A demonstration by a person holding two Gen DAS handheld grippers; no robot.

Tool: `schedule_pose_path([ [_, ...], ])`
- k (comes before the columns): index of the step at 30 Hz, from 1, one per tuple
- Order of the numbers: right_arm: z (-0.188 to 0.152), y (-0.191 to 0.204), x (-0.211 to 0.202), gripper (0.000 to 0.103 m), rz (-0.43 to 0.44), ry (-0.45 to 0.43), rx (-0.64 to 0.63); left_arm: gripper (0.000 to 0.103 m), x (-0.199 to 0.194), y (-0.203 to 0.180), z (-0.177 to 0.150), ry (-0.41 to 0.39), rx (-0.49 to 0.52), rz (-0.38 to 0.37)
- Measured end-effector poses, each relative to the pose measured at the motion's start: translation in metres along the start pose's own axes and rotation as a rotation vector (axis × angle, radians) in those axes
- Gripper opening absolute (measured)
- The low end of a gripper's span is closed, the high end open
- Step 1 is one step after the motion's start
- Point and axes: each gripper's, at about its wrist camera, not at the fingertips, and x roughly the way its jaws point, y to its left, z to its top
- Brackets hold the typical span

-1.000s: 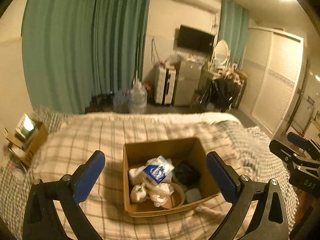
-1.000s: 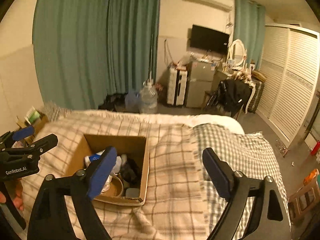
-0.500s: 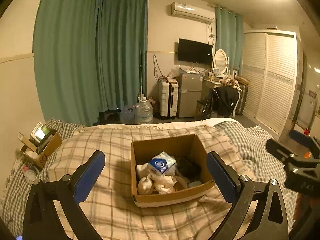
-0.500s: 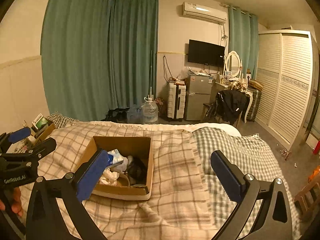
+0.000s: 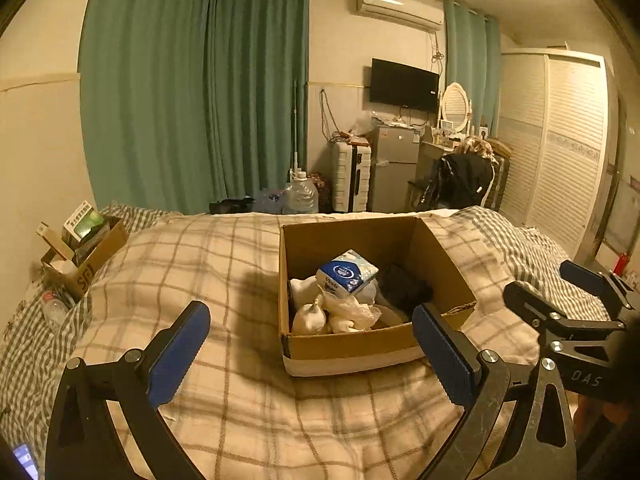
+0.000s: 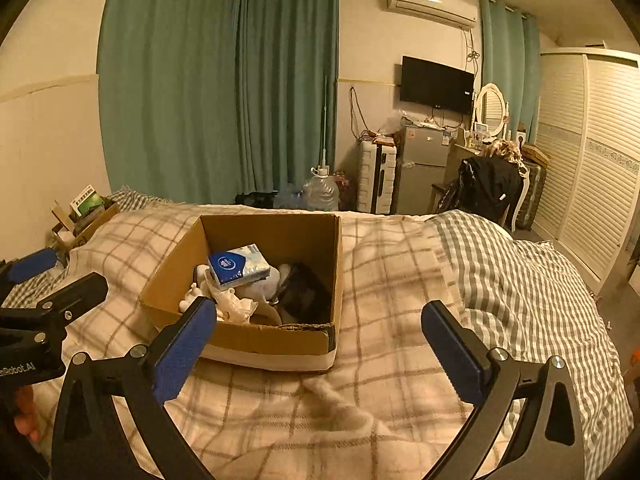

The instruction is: Organize objects

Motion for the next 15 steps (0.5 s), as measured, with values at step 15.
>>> schedule_pose_path([
  [15, 0.0045, -0.0005, -0.0065, 0.103, -0.003, -0.016, 0.003, 0.103, -0.0005, 0.0009, -0.0008, 0.005, -0.004, 0.011],
])
